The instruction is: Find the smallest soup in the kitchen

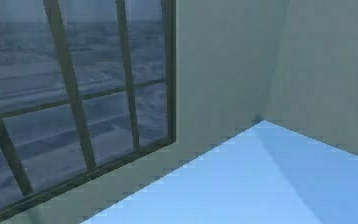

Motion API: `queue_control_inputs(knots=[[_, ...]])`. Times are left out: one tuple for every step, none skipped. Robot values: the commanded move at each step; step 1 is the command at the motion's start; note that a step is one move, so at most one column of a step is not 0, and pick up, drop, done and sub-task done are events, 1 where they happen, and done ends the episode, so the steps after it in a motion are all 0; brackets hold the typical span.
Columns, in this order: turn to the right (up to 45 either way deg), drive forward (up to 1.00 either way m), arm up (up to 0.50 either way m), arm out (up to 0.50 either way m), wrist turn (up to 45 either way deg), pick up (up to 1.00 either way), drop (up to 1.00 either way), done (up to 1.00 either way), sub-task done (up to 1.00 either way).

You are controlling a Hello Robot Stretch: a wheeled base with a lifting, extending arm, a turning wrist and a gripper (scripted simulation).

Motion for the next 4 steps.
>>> queue_control_inputs(knots=[[3.0,0.0,0.0,0.0,0.0,0.0,0.0,0.0,0.0],[0.0,0.5,0.0,0.0,0.0,0.0,0.0,0.0,0.0],[45.0,0.0,0.0,0.0,0.0,0.0,0.0,0.0,0.0],[0.0,1.0,0.0,0.0,0.0,0.0,0.0,0.0,0.0]])
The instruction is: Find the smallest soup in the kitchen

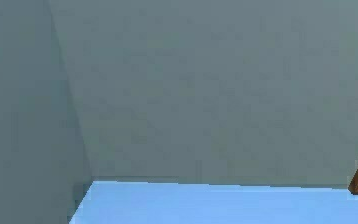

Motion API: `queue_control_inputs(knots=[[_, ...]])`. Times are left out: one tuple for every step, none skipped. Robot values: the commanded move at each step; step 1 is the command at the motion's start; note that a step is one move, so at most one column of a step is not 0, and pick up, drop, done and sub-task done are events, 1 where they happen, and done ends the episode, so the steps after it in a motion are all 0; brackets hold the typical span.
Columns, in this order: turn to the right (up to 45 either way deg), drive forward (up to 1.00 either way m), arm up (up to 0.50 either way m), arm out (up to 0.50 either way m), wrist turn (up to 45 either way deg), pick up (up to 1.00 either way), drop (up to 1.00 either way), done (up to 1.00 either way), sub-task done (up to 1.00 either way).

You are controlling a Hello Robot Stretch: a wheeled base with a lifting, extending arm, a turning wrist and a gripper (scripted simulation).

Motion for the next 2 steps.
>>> queue_control_inputs(knots=[[9.0,0.0,0.0,0.0,0.0,0.0,0.0,0.0,0.0],[0.0,0.35,0.0,0.0,0.0,0.0,0.0,0.0,0.0]])
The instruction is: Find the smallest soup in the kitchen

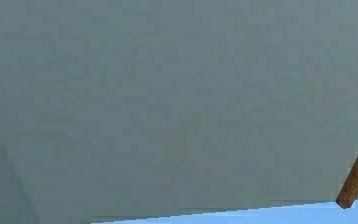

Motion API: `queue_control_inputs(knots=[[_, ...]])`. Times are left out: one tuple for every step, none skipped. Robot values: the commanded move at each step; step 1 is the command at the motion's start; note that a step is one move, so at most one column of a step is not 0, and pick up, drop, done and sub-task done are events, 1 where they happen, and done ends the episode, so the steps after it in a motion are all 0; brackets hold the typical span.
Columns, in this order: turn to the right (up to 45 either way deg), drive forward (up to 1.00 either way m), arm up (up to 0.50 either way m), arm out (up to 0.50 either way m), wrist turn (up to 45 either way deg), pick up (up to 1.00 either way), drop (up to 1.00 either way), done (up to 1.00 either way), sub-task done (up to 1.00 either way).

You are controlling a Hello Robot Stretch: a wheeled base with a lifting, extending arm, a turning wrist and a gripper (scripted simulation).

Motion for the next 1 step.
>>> queue_control_inputs(knots=[[39.0,0.0,0.0,0.0,0.0,0.0,0.0,0.0,0.0]])
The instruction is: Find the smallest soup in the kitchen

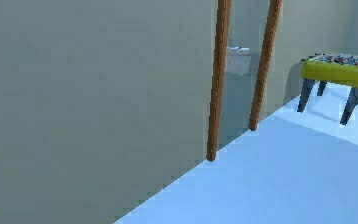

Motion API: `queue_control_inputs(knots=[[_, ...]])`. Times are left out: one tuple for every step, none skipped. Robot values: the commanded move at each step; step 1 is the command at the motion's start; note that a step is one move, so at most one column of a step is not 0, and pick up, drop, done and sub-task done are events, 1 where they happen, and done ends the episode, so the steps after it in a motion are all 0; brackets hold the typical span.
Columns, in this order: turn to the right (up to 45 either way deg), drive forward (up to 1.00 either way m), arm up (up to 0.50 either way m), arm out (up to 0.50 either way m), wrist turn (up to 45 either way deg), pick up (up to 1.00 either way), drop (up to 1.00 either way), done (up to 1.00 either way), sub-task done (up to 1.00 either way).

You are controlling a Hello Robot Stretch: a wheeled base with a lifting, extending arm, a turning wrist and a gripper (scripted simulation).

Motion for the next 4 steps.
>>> queue_control_inputs(knots=[[0.0,0.45,0.0,0.0,0.0,0.0,0.0,0.0,0.0],[39.0,0.0,0.0,0.0,0.0,0.0,0.0,0.0,0.0],[0.0,0.15,0.0,0.0,0.0,0.0,0.0,0.0,0.0],[-3.0,0.0,0.0,0.0,0.0,0.0,0.0,0.0,0.0]])
